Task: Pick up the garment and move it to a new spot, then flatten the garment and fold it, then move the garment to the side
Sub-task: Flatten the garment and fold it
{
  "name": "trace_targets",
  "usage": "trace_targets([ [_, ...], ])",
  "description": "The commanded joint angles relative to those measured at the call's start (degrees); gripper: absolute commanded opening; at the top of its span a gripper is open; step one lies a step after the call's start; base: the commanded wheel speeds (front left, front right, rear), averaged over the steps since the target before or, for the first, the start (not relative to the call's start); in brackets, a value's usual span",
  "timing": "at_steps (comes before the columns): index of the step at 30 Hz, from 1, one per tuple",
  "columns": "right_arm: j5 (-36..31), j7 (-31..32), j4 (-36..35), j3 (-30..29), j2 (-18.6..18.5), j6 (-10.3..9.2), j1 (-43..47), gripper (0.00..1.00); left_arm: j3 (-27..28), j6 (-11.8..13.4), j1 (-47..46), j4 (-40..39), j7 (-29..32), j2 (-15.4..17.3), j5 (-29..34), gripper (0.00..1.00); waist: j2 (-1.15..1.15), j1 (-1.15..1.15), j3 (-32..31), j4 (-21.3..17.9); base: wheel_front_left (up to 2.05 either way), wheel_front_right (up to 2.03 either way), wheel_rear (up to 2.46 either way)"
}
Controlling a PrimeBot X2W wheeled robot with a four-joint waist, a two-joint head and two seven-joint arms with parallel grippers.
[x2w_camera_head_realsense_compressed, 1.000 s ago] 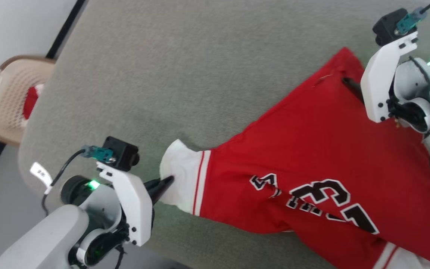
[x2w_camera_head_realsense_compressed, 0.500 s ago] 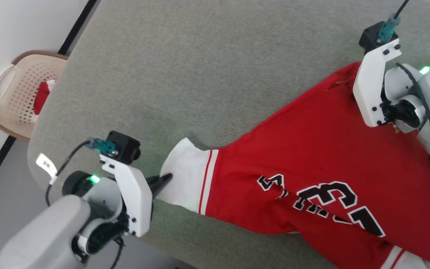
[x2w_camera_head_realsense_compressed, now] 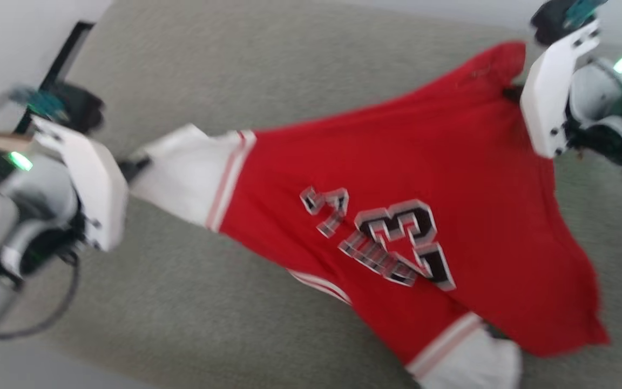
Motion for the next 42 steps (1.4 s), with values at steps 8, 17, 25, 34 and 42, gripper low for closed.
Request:
trace_targets([
  [8, 0.1, -3.34, -6.28, -3.56, -3.46, -0.21, -1.8, 0.0, 2.44, -0.25, -9.88, 1.9, 3.55, 3.46, 2.91, 0.0, 0.0, 0.0, -5.0, -7.75, 0.0, 0.0, 0.0],
  [17, -2.32, -1.55, -13.72, -10.24, -4.58, -0.22, 0.08, 0.0, 3.58, -1.06, -19.01, 4.89, 4.36, 3.27, 6.06, 0.0, 0.0, 0.0, -8.28, -12.12, 0.0, 0.0, 0.0],
  [25, -7.44, -0.23, -15.97, -18.57, -2.45, -0.21, 0.85, 0.0, 3.54, -2.9, -25.72, 8.68, 2.17, -0.11, 8.62, 0.0, 0.0, 0.0, -7.4, -13.68, 0.0, 0.0, 0.0],
  [34, -18.73, -5.72, -10.06, -25.4, 4.93, -0.2, -6.27, 0.0, 3.86, -5.7, -38.05, 19.51, -12.69, -7.22, 16.21, 0.0, 0.0, 0.0, 2.11, -14.28, 0.0, 0.0, 0.0],
  [42, -30.74, -20.09, -1.09, -29.67, 10.52, -0.21, -15.43, 0.0, 4.45, -3.64, -50.62, 30.57, -30.42, -10.23, 25.35, 0.0, 0.0, 0.0, 9.0, -14.56, 0.0, 0.0, 0.0],
])
